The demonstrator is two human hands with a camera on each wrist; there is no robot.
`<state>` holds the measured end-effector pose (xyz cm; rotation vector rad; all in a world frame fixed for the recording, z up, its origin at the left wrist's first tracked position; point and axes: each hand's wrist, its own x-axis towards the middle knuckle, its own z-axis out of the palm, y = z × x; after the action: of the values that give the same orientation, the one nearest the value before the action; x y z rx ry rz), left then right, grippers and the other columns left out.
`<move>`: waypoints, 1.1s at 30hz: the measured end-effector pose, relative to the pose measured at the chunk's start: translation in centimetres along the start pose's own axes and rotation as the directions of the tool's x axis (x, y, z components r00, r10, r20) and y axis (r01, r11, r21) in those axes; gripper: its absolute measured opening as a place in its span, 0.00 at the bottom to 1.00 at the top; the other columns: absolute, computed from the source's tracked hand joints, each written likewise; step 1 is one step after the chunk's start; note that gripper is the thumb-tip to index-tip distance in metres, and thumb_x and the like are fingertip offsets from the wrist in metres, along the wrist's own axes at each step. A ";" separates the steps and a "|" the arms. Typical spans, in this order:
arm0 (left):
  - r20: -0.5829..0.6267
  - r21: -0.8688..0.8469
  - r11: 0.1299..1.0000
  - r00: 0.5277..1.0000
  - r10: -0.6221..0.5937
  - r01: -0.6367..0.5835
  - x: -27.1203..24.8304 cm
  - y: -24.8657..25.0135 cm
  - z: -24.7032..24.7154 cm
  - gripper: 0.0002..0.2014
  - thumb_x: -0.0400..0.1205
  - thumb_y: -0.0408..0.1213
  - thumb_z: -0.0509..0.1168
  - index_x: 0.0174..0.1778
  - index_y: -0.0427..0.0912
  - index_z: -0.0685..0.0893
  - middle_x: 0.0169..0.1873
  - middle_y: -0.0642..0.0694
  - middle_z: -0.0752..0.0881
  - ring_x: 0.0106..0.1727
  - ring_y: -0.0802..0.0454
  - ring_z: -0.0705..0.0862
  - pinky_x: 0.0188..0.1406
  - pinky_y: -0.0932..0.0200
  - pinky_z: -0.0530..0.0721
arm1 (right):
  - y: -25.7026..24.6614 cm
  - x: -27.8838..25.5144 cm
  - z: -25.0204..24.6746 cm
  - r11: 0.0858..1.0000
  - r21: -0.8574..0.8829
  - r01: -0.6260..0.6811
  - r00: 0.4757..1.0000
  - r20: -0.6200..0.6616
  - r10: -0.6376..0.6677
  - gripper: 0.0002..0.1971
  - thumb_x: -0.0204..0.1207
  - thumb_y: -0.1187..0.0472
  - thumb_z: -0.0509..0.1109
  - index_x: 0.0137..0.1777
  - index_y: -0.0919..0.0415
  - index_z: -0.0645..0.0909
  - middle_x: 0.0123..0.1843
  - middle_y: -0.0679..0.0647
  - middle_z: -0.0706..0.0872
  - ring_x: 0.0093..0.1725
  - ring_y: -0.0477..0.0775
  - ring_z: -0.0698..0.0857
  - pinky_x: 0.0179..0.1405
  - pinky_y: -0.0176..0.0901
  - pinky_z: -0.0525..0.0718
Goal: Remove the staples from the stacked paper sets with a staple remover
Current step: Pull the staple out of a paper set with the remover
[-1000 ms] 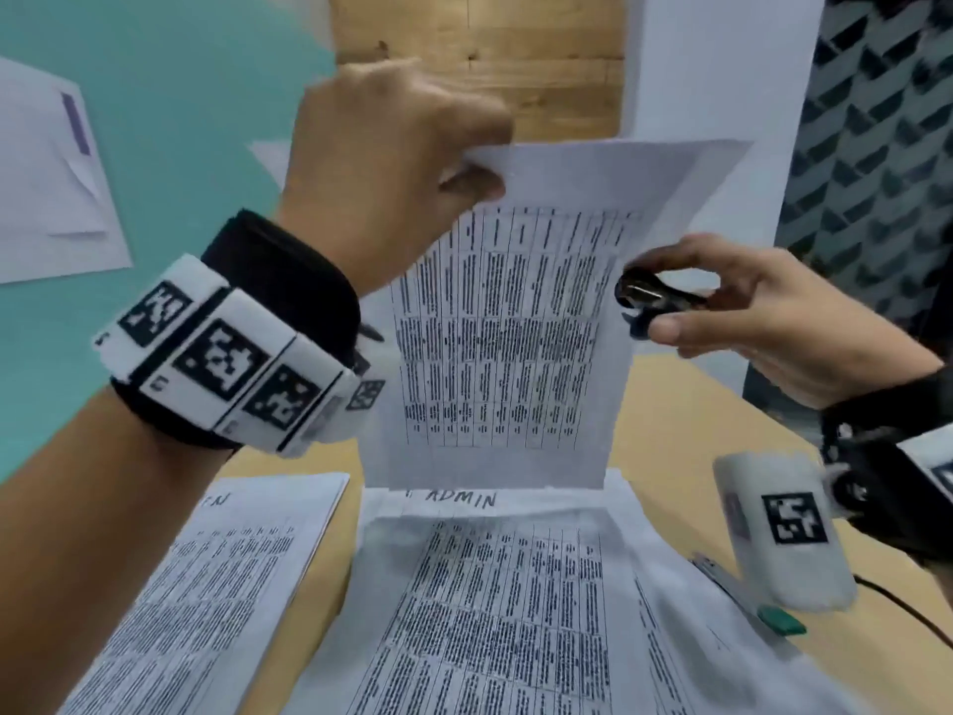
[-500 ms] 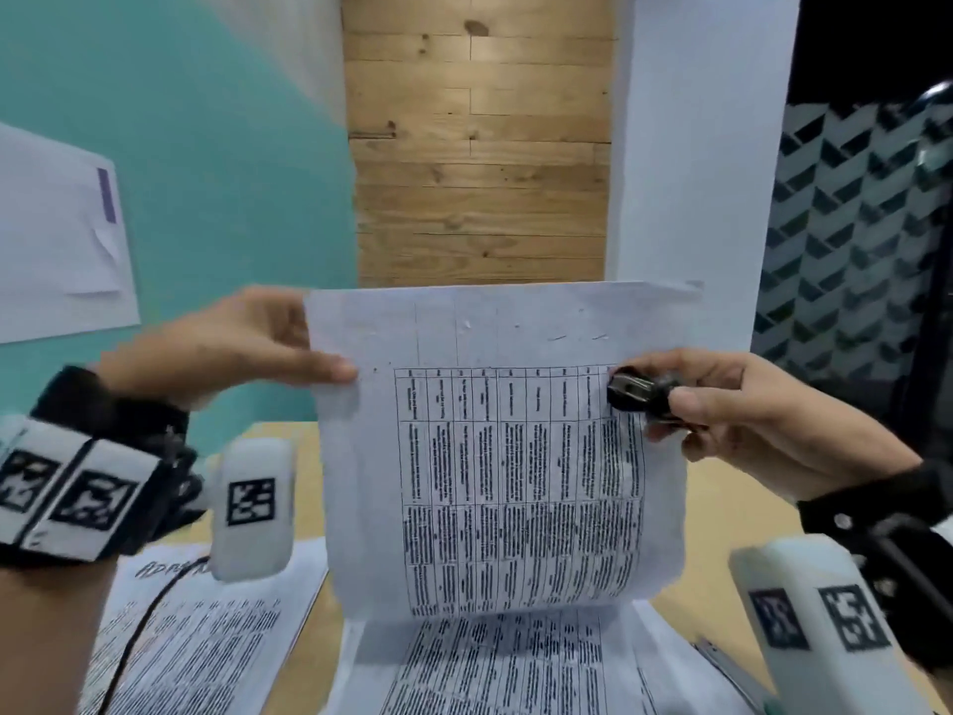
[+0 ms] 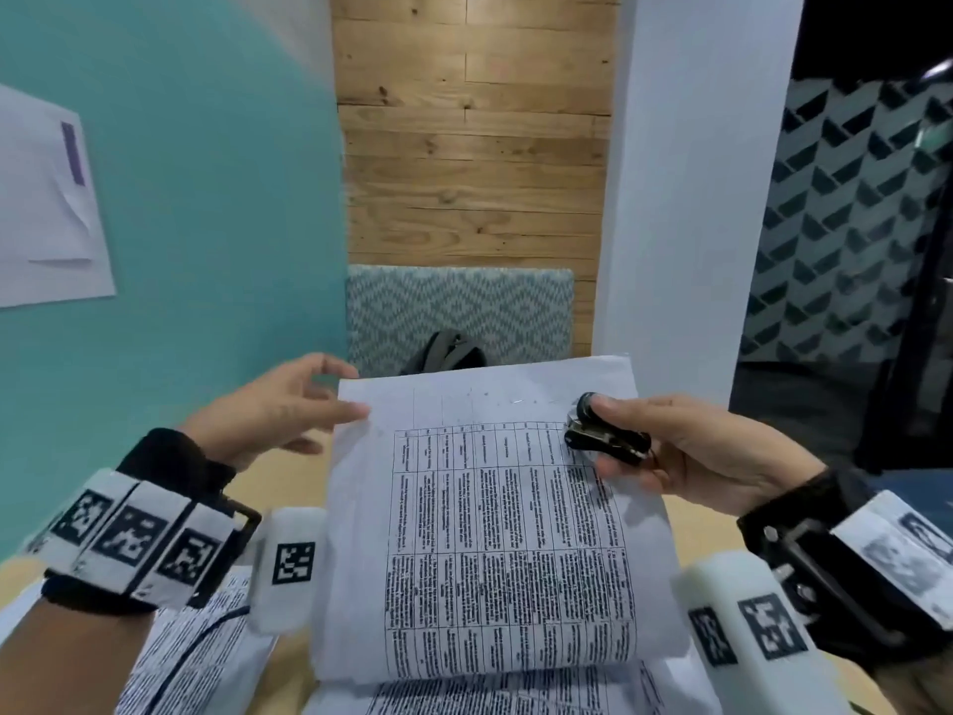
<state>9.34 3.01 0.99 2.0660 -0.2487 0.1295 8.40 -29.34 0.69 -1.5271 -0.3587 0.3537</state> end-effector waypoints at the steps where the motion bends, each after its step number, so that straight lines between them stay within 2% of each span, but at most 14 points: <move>1: -0.106 0.041 0.998 0.993 0.050 -0.046 -0.2 0.7 0.2 0.41 0.44 0.66 0.77 0.53 0.55 0.77 0.51 0.50 0.85 0.53 0.54 0.83 0.43 0.60 0.80 | 0.1 0.1 0.0 1.000 0.006 -0.006 1.000 0.000 0.006 0.34 0.26 0.47 0.90 0.37 0.63 0.91 0.43 0.62 0.90 0.29 0.50 0.88 0.20 0.32 0.82; 3: -0.226 0.236 0.959 0.951 0.213 -0.159 -0.5 3.0 1.5 0.30 0.64 0.64 0.73 0.57 0.55 0.75 0.57 0.53 0.81 0.60 0.55 0.79 0.57 0.58 0.76 | 0.2 0.2 0.1 1.000 0.014 -0.017 1.000 0.002 0.017 0.34 0.27 0.47 0.90 0.37 0.62 0.91 0.43 0.62 0.91 0.29 0.50 0.88 0.21 0.32 0.82; 4: -0.220 0.354 0.914 0.931 0.290 -0.201 -0.5 4.1 2.4 0.26 0.70 0.60 0.68 0.61 0.54 0.75 0.59 0.55 0.79 0.62 0.57 0.77 0.60 0.58 0.74 | 0.2 0.3 0.1 1.000 0.015 -0.022 1.000 0.005 0.022 0.34 0.28 0.47 0.90 0.38 0.62 0.91 0.43 0.62 0.90 0.29 0.50 0.88 0.21 0.32 0.83; 5: -0.178 0.453 0.864 0.927 0.330 -0.220 -0.4 5.2 3.5 0.24 0.74 0.58 0.65 0.64 0.52 0.75 0.59 0.56 0.78 0.62 0.58 0.76 0.60 0.59 0.73 | 0.2 0.3 0.2 1.000 0.014 -0.027 1.000 0.008 0.027 0.34 0.29 0.47 0.90 0.38 0.62 0.91 0.43 0.62 0.90 0.30 0.50 0.88 0.21 0.32 0.83; 7: -0.046 0.534 0.815 0.955 0.292 -0.224 0.5 6.4 5.5 0.22 0.78 0.55 0.63 0.63 0.48 0.76 0.56 0.54 0.80 0.58 0.57 0.79 0.58 0.59 0.76 | 0.1 0.1 0.5 0.999 0.011 -0.038 0.999 0.011 0.038 0.31 0.32 0.48 0.90 0.37 0.62 0.91 0.42 0.62 0.90 0.29 0.49 0.88 0.19 0.31 0.83; 10: 0.073 0.483 0.850 0.977 0.199 -0.209 1.9 6.1 7.1 0.15 0.77 0.50 0.68 0.52 0.44 0.83 0.43 0.52 0.83 0.45 0.56 0.80 0.43 0.64 0.77 | -0.1 -0.3 0.8 0.999 0.003 -0.048 0.999 -0.002 0.048 0.20 0.46 0.52 0.82 0.37 0.63 0.90 0.38 0.59 0.89 0.26 0.48 0.86 0.13 0.30 0.77; 12: 0.105 0.364 0.912 0.981 0.164 -0.191 2.6 5.3 7.0 0.14 0.74 0.48 0.72 0.46 0.42 0.86 0.38 0.49 0.84 0.39 0.54 0.78 0.40 0.62 0.74 | -0.1 -0.3 0.9 0.999 -0.010 -0.050 0.999 -0.002 0.050 0.18 0.52 0.52 0.78 0.39 0.63 0.88 0.36 0.57 0.88 0.26 0.46 0.85 0.11 0.30 0.75; 17: 0.251 0.190 0.975 0.966 0.063 -0.113 2.9 4.2 6.3 0.35 0.59 0.63 0.72 0.45 0.32 0.85 0.38 0.41 0.83 0.39 0.47 0.77 0.45 0.49 0.73 | 0.5 0.3 1.1 0.997 -0.037 -0.067 0.996 0.054 0.069 0.31 0.37 0.47 0.89 0.40 0.63 0.89 0.40 0.59 0.88 0.28 0.47 0.85 0.13 0.30 0.76; 20: 0.272 0.107 0.990 0.960 0.060 -0.092 2.9 3.9 6.6 0.26 0.69 0.50 0.75 0.46 0.28 0.83 0.41 0.36 0.85 0.41 0.44 0.80 0.49 0.47 0.77 | 0.2 -0.1 1.0 0.995 -0.101 -0.017 1.000 -0.005 0.017 0.33 0.34 0.47 0.89 0.41 0.61 0.89 0.42 0.56 0.90 0.31 0.46 0.87 0.15 0.29 0.76; 22: 0.251 0.081 0.992 0.965 0.070 -0.093 2.9 3.8 6.9 0.17 0.76 0.40 0.71 0.48 0.26 0.84 0.42 0.32 0.86 0.42 0.42 0.81 0.48 0.45 0.79 | -0.6 -0.7 0.9 0.968 -0.247 0.041 0.993 -0.096 -0.067 0.28 0.38 0.52 0.89 0.42 0.57 0.90 0.42 0.52 0.91 0.33 0.43 0.87 0.19 0.28 0.76; 24: 0.256 0.030 0.997 0.965 0.063 -0.074 3.0 3.7 7.0 0.15 0.76 0.36 0.69 0.52 0.27 0.85 0.48 0.29 0.88 0.44 0.40 0.84 0.53 0.44 0.82 | -1.5 -1.4 0.7 0.906 -0.409 0.107 0.946 -0.238 -0.219 0.27 0.42 0.57 0.87 0.46 0.54 0.89 0.44 0.51 0.91 0.34 0.42 0.86 0.24 0.29 0.76; 26: 0.280 -0.013 0.998 0.958 0.064 -0.063 3.2 3.7 7.0 0.13 0.75 0.34 0.69 0.52 0.30 0.86 0.47 0.33 0.89 0.43 0.42 0.86 0.47 0.53 0.84 | -2.0 -1.9 0.5 0.806 -0.558 0.198 0.849 -0.313 -0.425 0.27 0.47 0.58 0.85 0.51 0.53 0.87 0.51 0.51 0.89 0.38 0.45 0.87 0.30 0.31 0.79; 29: 0.277 -0.043 0.994 0.955 0.104 -0.096 3.1 3.8 7.6 0.10 0.74 0.30 0.71 0.51 0.35 0.88 0.44 0.39 0.90 0.41 0.49 0.88 0.42 0.64 0.86 | -1.9 -2.6 1.6 0.529 -0.809 0.258 0.748 -0.179 -0.639 0.24 0.52 0.55 0.82 0.52 0.50 0.86 0.51 0.45 0.87 0.47 0.42 0.87 0.50 0.32 0.82; 33: 0.294 -0.080 0.987 0.943 0.154 -0.136 2.5 4.6 8.4 0.10 0.73 0.29 0.72 0.50 0.34 0.87 0.40 0.43 0.90 0.38 0.55 0.87 0.39 0.68 0.84 | -0.9 -2.2 3.6 0.188 -0.938 0.290 0.739 0.095 -0.667 0.21 0.57 0.54 0.81 0.51 0.57 0.84 0.45 0.47 0.85 0.41 0.35 0.79 0.45 0.23 0.75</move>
<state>10.60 -6.78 1.32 2.0033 -0.5856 -0.1025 4.87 -27.11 1.66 -2.4122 -0.8490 -0.8486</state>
